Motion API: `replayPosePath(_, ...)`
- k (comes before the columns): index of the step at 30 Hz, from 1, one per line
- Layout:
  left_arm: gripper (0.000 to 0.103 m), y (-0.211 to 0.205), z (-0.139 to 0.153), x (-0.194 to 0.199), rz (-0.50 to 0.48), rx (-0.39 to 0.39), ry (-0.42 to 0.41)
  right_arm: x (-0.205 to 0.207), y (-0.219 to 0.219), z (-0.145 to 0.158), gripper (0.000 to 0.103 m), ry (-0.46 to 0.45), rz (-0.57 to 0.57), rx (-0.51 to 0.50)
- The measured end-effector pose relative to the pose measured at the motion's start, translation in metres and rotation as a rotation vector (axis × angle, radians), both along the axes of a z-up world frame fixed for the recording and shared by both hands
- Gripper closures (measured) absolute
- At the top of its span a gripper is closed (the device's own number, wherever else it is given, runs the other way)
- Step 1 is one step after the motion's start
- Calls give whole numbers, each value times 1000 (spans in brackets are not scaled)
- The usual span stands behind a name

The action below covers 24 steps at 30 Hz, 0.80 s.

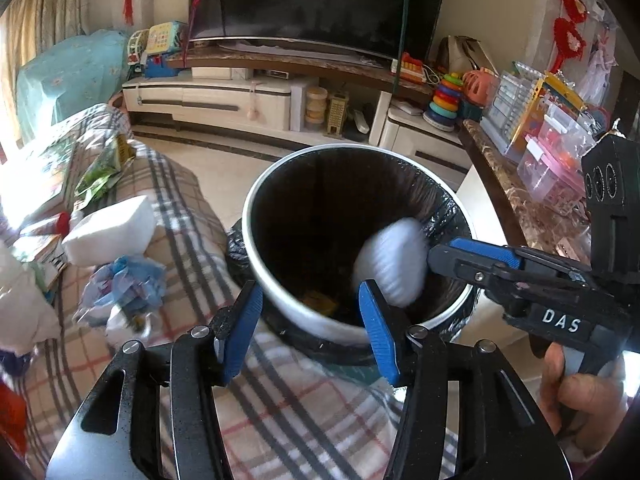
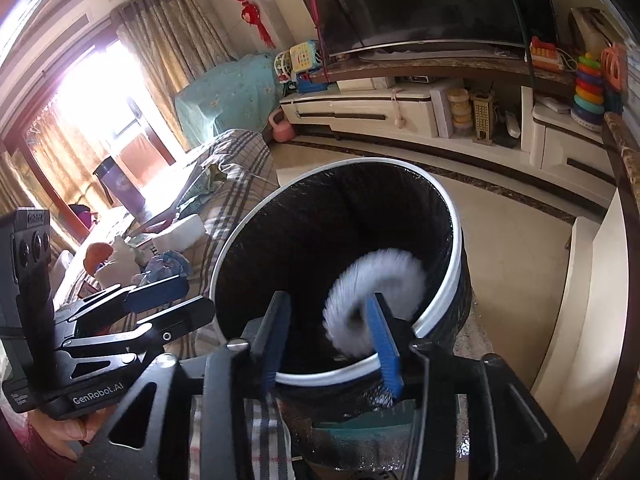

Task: Collect trash
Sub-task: 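Drop the yellow snack bag into the bin by opening the left tool, then move both open tools back over the trash on the bed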

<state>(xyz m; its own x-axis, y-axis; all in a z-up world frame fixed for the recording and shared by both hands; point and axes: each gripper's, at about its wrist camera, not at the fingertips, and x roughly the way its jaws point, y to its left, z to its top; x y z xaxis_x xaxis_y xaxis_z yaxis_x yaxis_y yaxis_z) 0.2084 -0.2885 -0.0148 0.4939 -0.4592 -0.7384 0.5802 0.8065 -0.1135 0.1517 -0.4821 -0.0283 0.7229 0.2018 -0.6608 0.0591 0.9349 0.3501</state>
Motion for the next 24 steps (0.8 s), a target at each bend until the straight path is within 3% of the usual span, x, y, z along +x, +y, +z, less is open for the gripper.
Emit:
replayPosePath(5, 42, 21, 1, -14, 35, -14, -21, -10, 3, 4, 56, -24, -19, 15)
replayPosePath(11, 38, 53, 0, -32, 94, -29, -28, -25, 29, 11, 29, -73, -8, 9)
replayPosePath(24, 36, 137, -8, -58, 246, -38, -43, -36, 110, 11, 20, -118, 106, -18)
